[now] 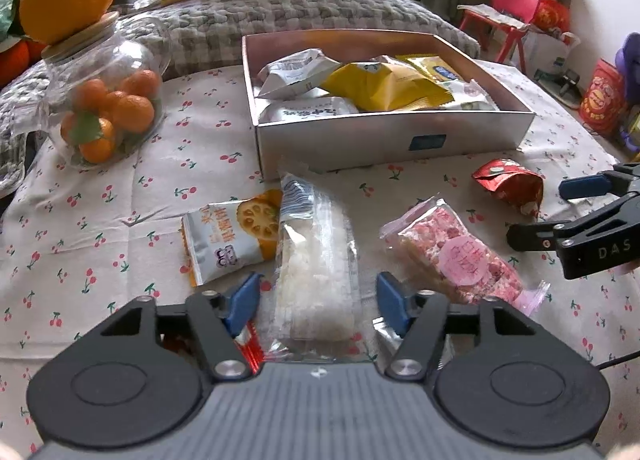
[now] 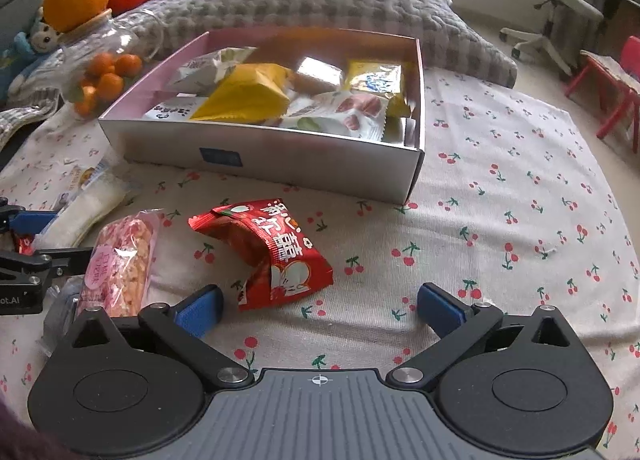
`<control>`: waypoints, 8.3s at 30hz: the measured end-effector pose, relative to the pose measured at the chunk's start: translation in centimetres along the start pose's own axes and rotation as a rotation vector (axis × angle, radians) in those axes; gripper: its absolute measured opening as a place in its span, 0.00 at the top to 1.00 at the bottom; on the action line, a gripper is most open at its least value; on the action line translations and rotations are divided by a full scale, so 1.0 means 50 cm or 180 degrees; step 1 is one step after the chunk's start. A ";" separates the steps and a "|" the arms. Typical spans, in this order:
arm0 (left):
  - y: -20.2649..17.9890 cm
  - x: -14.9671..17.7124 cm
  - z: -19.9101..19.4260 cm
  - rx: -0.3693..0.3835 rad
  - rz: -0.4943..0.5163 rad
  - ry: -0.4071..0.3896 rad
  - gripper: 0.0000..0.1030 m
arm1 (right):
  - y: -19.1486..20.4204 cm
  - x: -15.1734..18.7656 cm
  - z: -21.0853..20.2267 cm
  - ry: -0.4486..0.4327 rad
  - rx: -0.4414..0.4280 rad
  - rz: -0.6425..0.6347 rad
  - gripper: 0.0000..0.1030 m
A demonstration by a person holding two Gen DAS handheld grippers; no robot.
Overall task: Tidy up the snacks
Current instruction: 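Grasp the red candy bag with the right gripper while the left holds the rice-cake bag, then carry both bags into the pink box and open both grippers, then move both grippers back over the remaining snacks, then grasp the small silver packet with the left gripper while the right grasps the pink nougat bar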
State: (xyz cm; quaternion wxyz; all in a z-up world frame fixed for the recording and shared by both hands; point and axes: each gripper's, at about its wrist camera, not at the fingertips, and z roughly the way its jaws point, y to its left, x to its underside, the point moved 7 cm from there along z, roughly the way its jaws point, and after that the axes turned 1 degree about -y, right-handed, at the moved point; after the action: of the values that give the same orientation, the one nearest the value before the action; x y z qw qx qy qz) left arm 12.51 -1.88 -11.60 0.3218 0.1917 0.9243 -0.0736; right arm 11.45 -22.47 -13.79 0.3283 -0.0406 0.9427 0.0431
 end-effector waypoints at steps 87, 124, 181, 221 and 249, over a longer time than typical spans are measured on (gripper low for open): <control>-0.004 -0.097 -0.087 0.0142 -0.0537 -0.0223 0.86 | -0.038 -0.121 -0.102 -0.0160 -0.0565 0.0966 0.58; -0.039 -0.338 0.091 -0.0084 -0.0454 -0.0435 0.72 | -0.106 -0.182 -0.020 -0.0529 -0.0838 0.1805 0.29; -0.006 0.009 -0.091 -0.0257 -0.0277 -0.0010 0.01 | 0.117 -0.043 -0.133 -0.0068 -0.0803 0.0236 0.06; 0.030 0.077 -0.080 -0.0199 -0.0411 0.0137 0.76 | 0.207 0.002 -0.049 -0.0155 -0.0692 -0.0424 0.08; 0.034 0.076 -0.080 -0.0200 -0.0429 0.0146 0.76 | 0.215 -0.011 -0.044 -0.0145 -0.0548 -0.0501 0.70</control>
State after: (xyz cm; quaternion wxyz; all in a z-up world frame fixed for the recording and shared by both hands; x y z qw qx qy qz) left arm 8.18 1.88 -10.88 0.3007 0.1206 0.9441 -0.0617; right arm 9.37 -12.04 -11.14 0.3473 -0.1416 0.9217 0.0989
